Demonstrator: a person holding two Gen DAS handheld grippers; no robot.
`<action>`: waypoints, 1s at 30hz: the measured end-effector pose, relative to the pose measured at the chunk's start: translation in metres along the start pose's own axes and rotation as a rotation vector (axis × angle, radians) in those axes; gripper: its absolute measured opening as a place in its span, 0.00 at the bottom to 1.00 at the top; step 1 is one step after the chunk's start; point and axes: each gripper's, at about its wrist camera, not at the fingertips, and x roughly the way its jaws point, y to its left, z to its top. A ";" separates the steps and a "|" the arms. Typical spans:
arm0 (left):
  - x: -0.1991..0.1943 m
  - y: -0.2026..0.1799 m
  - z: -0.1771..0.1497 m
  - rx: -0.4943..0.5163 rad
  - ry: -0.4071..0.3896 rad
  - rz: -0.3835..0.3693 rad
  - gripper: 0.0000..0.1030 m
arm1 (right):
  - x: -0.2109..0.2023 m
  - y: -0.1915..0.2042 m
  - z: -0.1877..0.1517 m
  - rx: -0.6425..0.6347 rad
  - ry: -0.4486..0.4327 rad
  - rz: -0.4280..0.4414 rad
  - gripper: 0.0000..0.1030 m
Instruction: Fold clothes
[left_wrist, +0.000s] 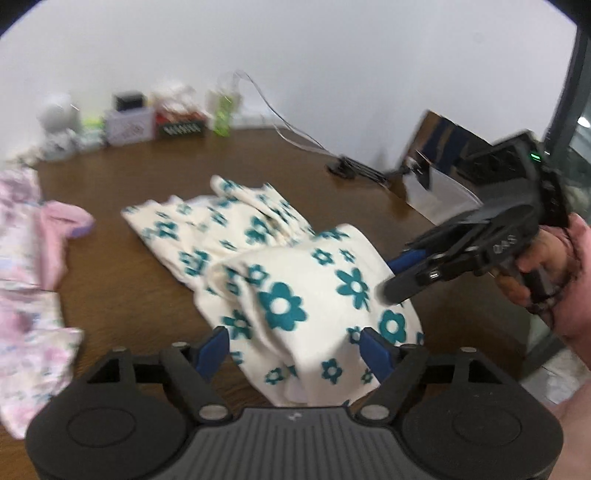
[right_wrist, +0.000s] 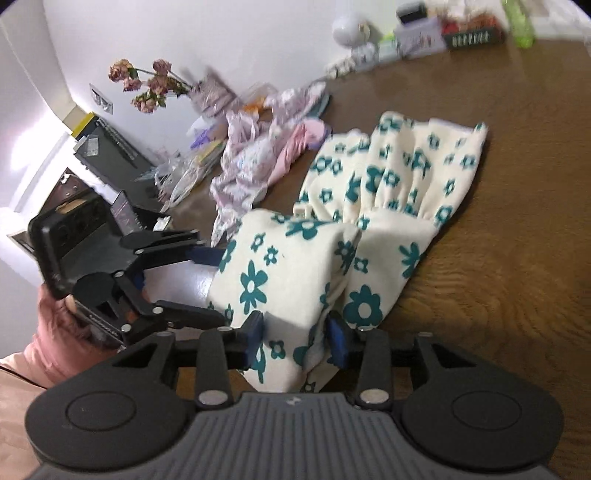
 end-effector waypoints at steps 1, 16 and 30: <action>-0.008 -0.001 -0.003 0.003 -0.028 0.031 0.77 | -0.006 0.008 -0.002 -0.029 -0.034 -0.048 0.43; 0.034 -0.046 -0.008 0.185 -0.080 0.272 0.12 | 0.039 0.073 -0.020 -0.308 -0.193 -0.416 0.18; 0.043 -0.044 -0.022 0.096 -0.114 0.305 0.11 | 0.054 0.066 -0.036 -0.230 -0.234 -0.450 0.19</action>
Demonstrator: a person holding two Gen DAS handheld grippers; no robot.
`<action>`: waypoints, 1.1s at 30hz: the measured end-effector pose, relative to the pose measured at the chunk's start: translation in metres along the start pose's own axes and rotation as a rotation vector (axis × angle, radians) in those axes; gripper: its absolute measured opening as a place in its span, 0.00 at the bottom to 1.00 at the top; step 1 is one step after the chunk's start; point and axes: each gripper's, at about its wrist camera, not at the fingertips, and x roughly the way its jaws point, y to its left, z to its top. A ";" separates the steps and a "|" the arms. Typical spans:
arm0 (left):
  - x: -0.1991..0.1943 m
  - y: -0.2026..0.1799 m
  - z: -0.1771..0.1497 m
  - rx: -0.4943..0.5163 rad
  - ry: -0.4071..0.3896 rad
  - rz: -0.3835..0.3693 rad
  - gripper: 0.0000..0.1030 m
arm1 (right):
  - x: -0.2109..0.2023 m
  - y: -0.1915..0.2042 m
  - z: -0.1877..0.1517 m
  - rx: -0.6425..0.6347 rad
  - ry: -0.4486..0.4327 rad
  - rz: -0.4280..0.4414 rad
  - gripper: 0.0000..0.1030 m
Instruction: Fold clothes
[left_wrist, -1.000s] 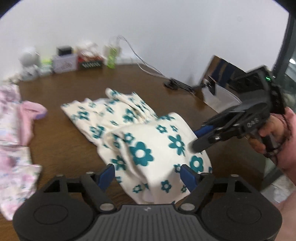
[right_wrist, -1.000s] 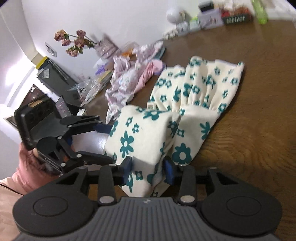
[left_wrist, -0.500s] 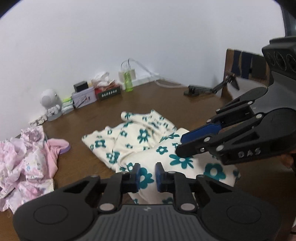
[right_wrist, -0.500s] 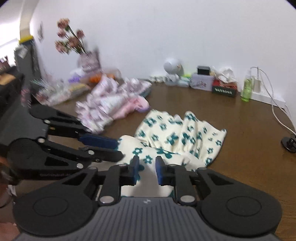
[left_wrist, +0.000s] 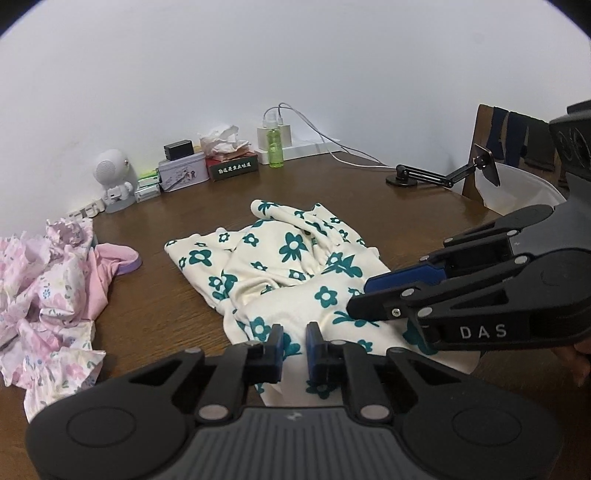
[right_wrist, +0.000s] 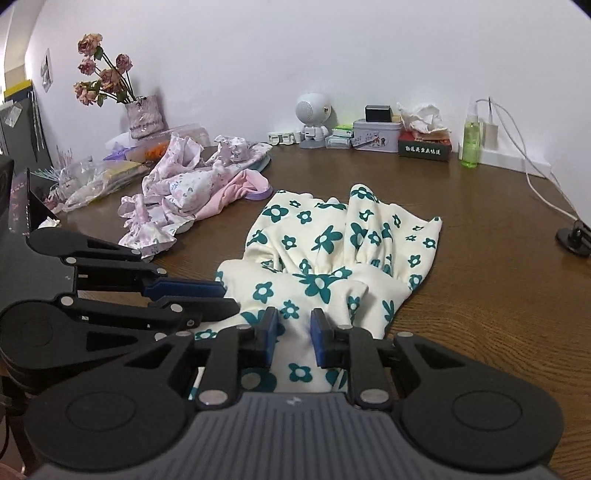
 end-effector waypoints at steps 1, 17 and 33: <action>0.000 0.000 0.000 -0.001 0.000 0.000 0.11 | 0.000 0.000 0.000 -0.001 0.000 0.000 0.19; -0.032 -0.024 -0.021 0.038 0.004 -0.004 0.09 | -0.022 0.002 -0.014 0.045 0.030 0.048 0.19; -0.094 -0.026 -0.040 0.039 -0.141 -0.005 0.95 | -0.095 0.018 -0.027 -0.158 -0.032 0.178 0.91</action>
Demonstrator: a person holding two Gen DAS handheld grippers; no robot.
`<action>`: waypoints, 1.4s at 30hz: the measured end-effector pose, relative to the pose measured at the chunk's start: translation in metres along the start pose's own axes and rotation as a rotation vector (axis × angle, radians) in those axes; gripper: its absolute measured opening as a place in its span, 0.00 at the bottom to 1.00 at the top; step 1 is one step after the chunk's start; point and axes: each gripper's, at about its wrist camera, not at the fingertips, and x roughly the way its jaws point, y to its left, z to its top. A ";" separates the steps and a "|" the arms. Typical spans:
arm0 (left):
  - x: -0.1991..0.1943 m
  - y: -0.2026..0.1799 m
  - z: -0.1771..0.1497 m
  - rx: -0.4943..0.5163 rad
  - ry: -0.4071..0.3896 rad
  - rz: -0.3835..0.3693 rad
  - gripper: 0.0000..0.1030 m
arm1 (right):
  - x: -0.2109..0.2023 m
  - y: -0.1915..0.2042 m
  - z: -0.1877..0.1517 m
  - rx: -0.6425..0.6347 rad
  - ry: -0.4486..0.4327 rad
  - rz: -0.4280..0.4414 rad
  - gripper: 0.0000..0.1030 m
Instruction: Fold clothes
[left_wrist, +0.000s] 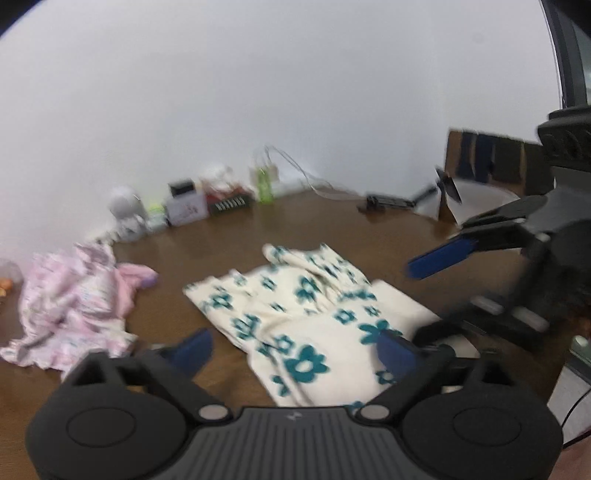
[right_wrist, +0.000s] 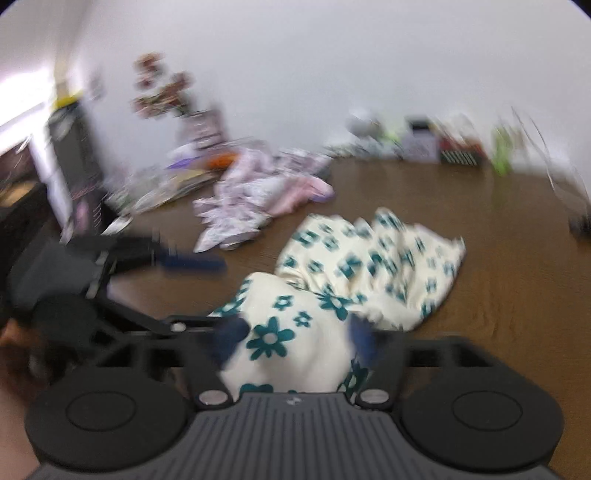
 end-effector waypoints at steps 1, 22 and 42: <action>-0.003 0.002 -0.001 -0.005 0.003 -0.010 0.95 | -0.003 0.008 0.000 -0.078 0.018 -0.006 1.00; -0.050 0.000 -0.044 -0.067 0.058 -0.039 0.95 | 0.034 0.098 -0.048 -0.915 0.132 -0.077 0.62; 0.004 -0.057 -0.040 1.009 -0.099 -0.105 0.59 | 0.022 0.008 0.061 -0.332 0.399 0.400 0.29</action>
